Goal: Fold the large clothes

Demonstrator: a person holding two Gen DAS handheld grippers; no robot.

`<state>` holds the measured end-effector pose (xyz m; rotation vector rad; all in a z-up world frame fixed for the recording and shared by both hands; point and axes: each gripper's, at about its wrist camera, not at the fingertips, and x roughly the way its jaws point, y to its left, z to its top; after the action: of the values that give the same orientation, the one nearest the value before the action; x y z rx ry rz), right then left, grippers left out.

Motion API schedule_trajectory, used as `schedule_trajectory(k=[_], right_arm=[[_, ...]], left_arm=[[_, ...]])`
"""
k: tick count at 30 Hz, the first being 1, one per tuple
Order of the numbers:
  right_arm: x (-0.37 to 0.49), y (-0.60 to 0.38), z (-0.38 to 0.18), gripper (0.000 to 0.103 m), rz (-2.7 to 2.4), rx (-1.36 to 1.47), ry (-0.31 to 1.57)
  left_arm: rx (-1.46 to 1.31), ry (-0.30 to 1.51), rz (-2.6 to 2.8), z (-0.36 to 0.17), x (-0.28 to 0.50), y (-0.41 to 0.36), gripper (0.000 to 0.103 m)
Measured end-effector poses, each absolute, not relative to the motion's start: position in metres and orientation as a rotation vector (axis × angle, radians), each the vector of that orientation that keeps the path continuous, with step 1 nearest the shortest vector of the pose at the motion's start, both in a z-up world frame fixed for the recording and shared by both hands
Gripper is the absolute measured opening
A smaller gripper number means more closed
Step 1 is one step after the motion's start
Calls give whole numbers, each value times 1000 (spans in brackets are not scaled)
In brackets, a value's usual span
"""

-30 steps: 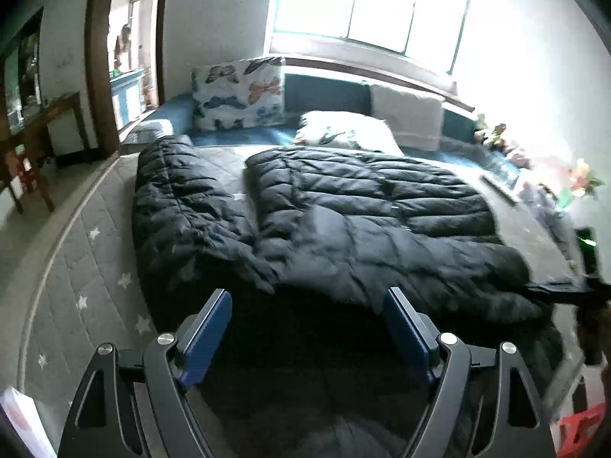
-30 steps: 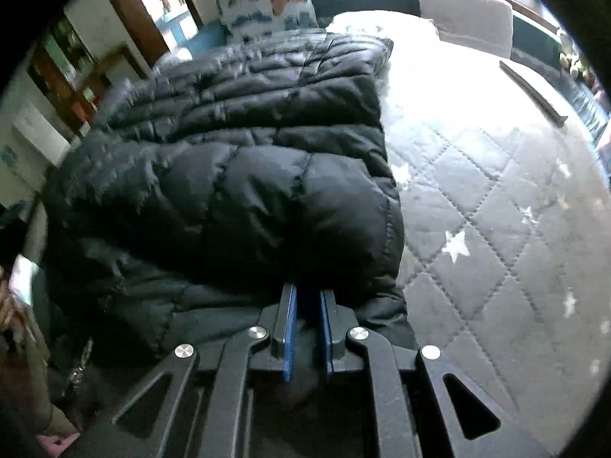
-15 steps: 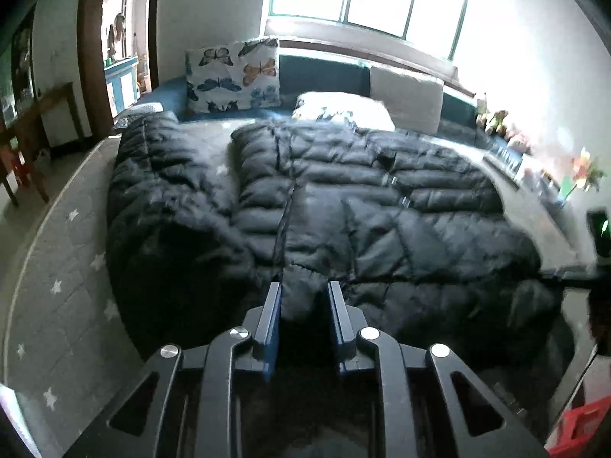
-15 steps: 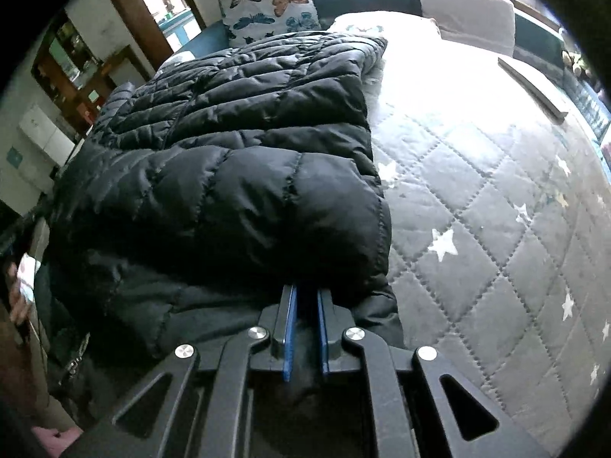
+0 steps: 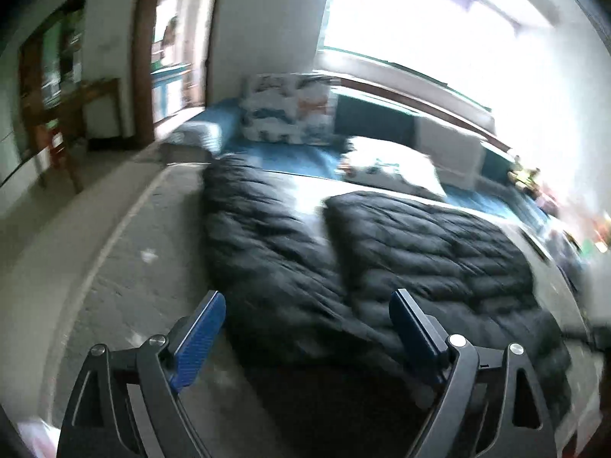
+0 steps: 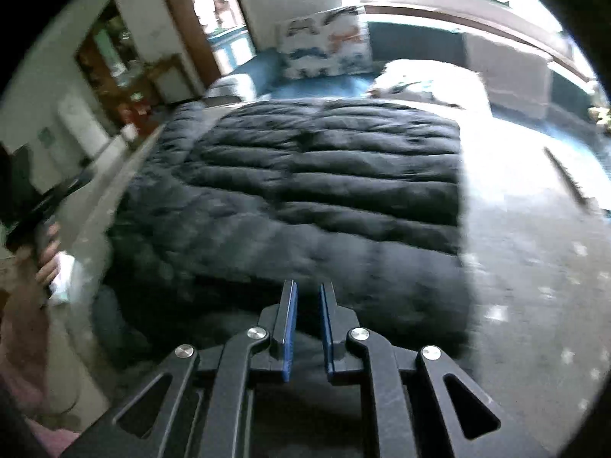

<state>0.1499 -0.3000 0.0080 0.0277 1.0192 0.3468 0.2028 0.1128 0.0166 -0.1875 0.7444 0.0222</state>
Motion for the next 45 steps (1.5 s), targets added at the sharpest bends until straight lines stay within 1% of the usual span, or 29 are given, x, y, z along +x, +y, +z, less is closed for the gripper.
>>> schedule_trajectory(k=[3,7,12,17,18,20,22,23,24,25,26,27,28,30,32,35,39,44,45], right_arm=[[164,-284,-21,14,368,-3,1097],[176,-282,-62,14,339,-4,1209],[182,-288,-70,14,358,43,1224],[180,-288,-69,14,367,39,1231],[181,-287,-70,14,367,36,1229],[182,-286,-71,15,366,36,1225],[182,-287,-71,15,366,37,1222],[182,-287,-71,15,366,38,1222],[183,-287,-71,15,368,38,1222],[183,-288,-71,15,369,39,1221],[183,-288,-71,15,369,42,1220],[183,-289,-72,15,369,45,1218],[182,-290,-71,15,368,46,1217],[181,-289,-71,15,364,40,1216],[181,-287,-68,15,354,23,1219],[180,-278,-55,14,323,-32,1183],[173,-256,-36,14,390,-75,1086],[183,-232,-65,15,404,-152,1174],[183,-233,-64,15,400,-147,1174]], left_arm=[[-218,782,82,8,242,150,94],[-312,839,124,-17,297,204,94],[-488,892,132,-55,359,258,94],[-560,949,114,-91,405,277,94],[-576,955,120,-98,413,280,92],[-575,936,108,-104,423,284,92],[-567,929,75,-106,431,284,82],[-564,929,66,-107,434,282,70],[-567,932,50,-109,439,281,55],[-569,933,50,-109,441,280,52],[-567,928,54,-109,442,278,46],[-560,921,61,-107,441,275,34],[-555,913,72,-104,439,272,30],[-563,888,88,-94,433,269,14],[-568,842,96,-73,425,270,13],[-533,737,107,-24,402,268,11],[-429,558,94,59,355,252,11],[-351,427,28,131,296,210,11],[-329,405,14,143,284,199,11]])
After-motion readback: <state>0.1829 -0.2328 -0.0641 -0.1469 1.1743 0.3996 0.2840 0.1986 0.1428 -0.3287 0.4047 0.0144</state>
